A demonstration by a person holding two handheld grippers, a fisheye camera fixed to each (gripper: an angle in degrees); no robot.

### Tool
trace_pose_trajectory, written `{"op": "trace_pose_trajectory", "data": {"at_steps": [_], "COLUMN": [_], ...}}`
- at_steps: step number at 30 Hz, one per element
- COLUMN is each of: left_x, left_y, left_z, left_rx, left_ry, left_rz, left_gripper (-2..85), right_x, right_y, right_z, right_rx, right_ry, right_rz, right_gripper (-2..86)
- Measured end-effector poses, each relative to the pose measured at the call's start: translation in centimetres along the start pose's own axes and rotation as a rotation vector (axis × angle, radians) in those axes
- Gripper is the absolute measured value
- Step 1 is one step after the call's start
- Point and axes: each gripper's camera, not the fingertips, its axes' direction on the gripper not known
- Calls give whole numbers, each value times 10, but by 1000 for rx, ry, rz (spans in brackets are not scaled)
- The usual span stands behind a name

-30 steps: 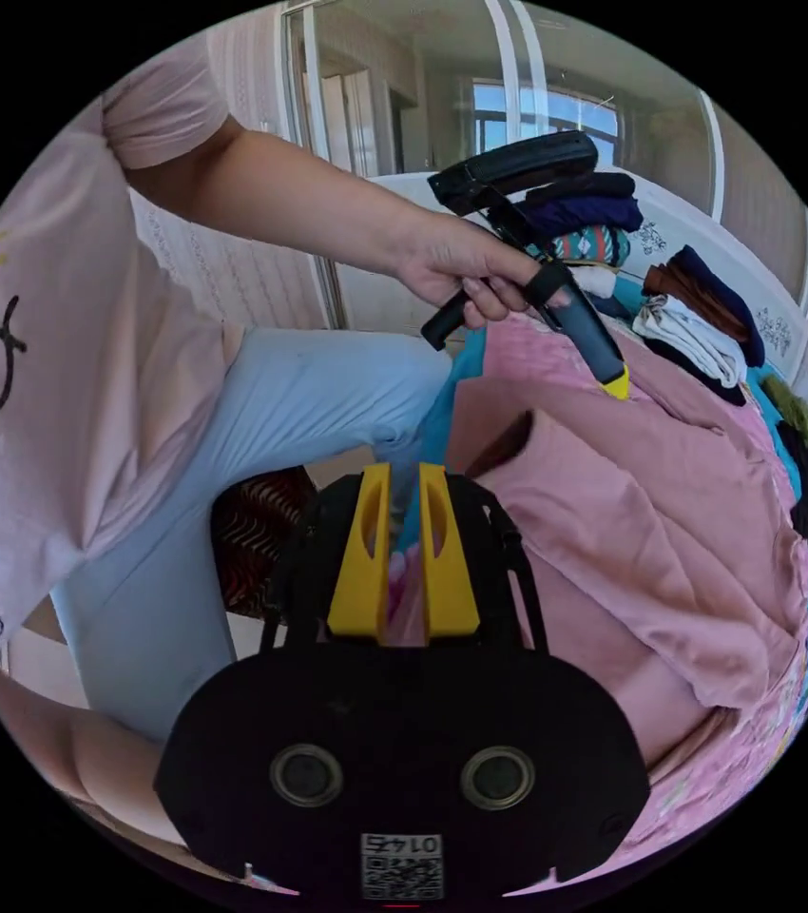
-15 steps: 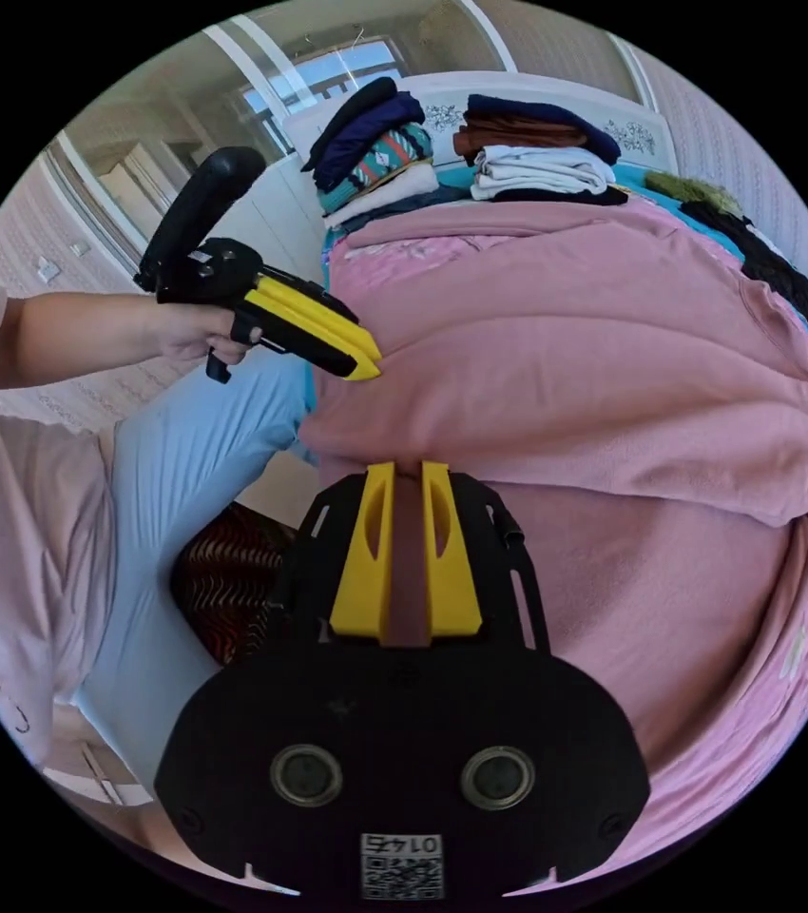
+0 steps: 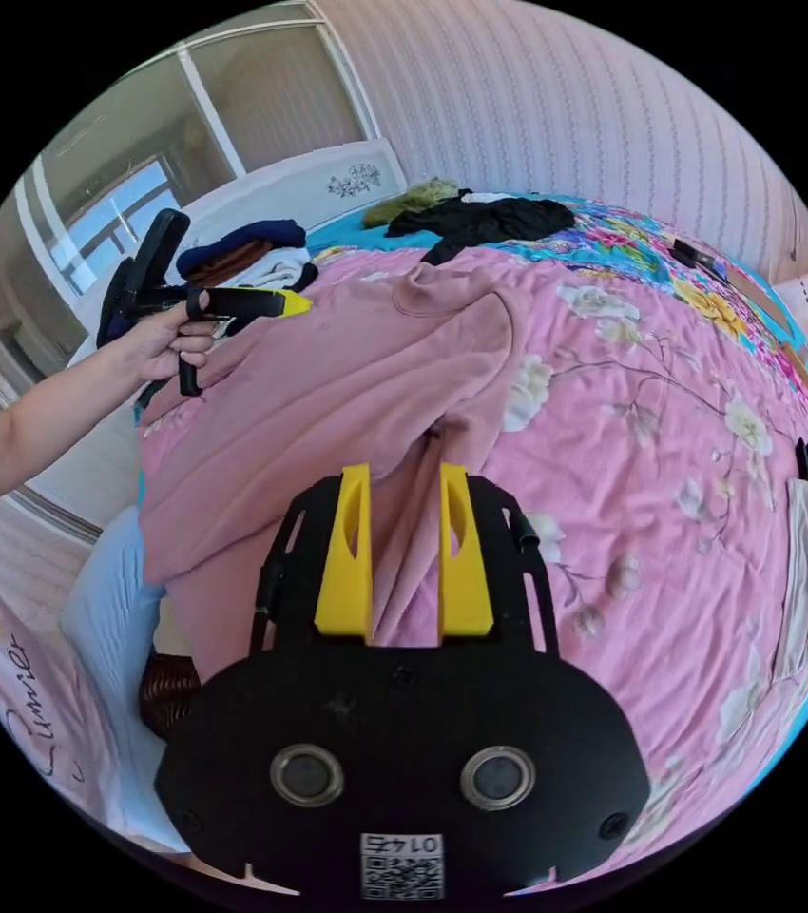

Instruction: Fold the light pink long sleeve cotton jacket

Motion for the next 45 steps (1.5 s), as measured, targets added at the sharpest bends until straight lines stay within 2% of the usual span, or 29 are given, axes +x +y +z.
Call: {"op": "trace_pose_trajectory", "data": {"at_steps": [3, 4, 6, 11, 15, 18, 21, 23, 25, 29, 32, 34, 36, 40, 45], "left_x": [-1, -7, -13, -6, -17, -37, -47, -50, -55, -74, -100, -120, -132, -162, -197], "left_y": [-36, -43, -48, -55, -39, -28, -3, 31, 102, 245, 366, 453, 500, 548, 540], "left_z": [51, 72, 84, 60, 62, 28, -39, -90, -159, -248, -311, -358, -386, -416, -410], "left_rx": [-126, -216, -281, -187, -202, -144, -71, -18, 36, 62, 81, 155, 218, 348, 415], "left_ry": [-68, -51, -38, -61, -81, -6, -29, -42, -95, -250, -367, -461, -501, -478, -416], "left_rz": [42, 28, 17, 98, 59, -43, -6, 33, 41, -122, -376, -623, -755, -872, -860], "left_gripper": [87, 87, 75, 34, 46, 56, 57, 58, 58, 57, 54, 47, 35, 37, 74], "right_x": [14, 18, 32, 51, 62, 60, 44, 28, 7, -67, -143, -196, -270, -384, -539], "right_y": [-26, -30, -39, -29, -31, -41, -51, -54, -55, -83, -130, -161, -202, -255, -312], "right_z": [18, 24, 37, -14, 3, 9, -12, -28, -44, -59, -33, -7, 29, 83, 157], "right_rx": [23, 8, -49, 95, 27, -8, 1, -9, -2, 33, -40, -106, -165, -265, -388], "right_ry": [62, 52, -57, -95, -62, -35, 2, 39, 56, -70, -157, -205, -291, -342, -256], "right_rz": [46, 46, 56, 92, 167, 182, 156, 137, 115, -6, -157, -241, -357, -563, -790], "right_gripper": [121, 120, 88, 20, 8, 5, 3, 2, 1, 2, 4, 6, 10, 28, 62]}}
